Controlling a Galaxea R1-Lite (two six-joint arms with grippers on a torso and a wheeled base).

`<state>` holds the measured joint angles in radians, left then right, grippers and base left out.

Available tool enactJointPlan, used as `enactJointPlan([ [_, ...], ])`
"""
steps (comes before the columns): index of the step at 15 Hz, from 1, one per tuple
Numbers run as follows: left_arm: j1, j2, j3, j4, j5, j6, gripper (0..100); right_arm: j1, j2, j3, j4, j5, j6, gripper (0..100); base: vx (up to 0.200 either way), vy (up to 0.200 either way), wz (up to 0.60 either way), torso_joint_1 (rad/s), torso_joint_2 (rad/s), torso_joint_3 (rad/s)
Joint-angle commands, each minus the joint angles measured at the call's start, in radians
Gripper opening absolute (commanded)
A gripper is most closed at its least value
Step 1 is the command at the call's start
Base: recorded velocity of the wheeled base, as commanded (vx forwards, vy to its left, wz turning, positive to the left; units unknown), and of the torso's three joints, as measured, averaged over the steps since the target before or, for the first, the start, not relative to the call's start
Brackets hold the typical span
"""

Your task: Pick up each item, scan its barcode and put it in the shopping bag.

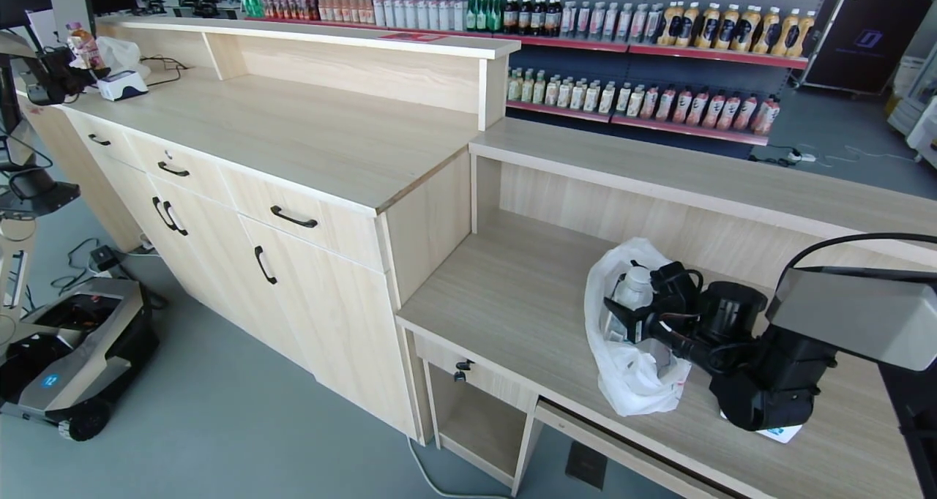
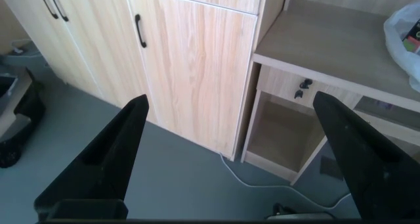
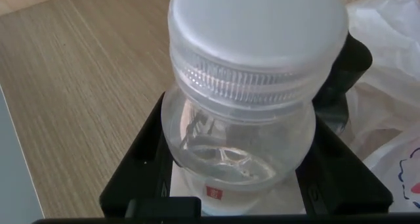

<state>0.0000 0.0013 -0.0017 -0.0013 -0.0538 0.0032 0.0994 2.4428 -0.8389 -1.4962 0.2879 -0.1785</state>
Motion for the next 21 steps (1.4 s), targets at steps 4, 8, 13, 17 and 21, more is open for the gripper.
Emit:
enactJointPlan([
  [4, 0.0, 0.0, 0.0, 0.0, -0.001, 0.0, 100, 0.0, -0.008, 0.011, 0.01, 0.001, -0.002, 100, 0.0, 0.0, 0.0, 0.0, 0.0, 0.0],
  [8, 0.0, 0.0, 0.0, 0.0, 0.0, 0.0, 100, 0.002, -0.059, 0.023, 0.017, 0.004, 0.002, 100, 0.0, 0.0, 0.0, 0.0, 0.0, 0.0],
  [13, 0.0, 0.0, 0.0, 0.0, 0.0, 0.0, 100, 0.0, -0.329, 0.113, 0.165, -0.001, 0.001, 100, 0.0, 0.0, 0.0, 0.0, 0.0, 0.0],
  [17, 0.0, 0.0, 0.0, 0.0, 0.0, 0.0, 100, -0.033, -0.669, 0.175, 0.393, -0.003, -0.078, 100, 0.0, 0.0, 0.0, 0.0, 0.0, 0.0],
  [21, 0.0, 0.0, 0.0, 0.0, 0.0, 0.0, 100, -0.07, -0.778, 0.193, 0.425, -0.01, -0.179, 100, 0.0, 0.0, -0.45, -0.001, 0.0, 0.002],
])
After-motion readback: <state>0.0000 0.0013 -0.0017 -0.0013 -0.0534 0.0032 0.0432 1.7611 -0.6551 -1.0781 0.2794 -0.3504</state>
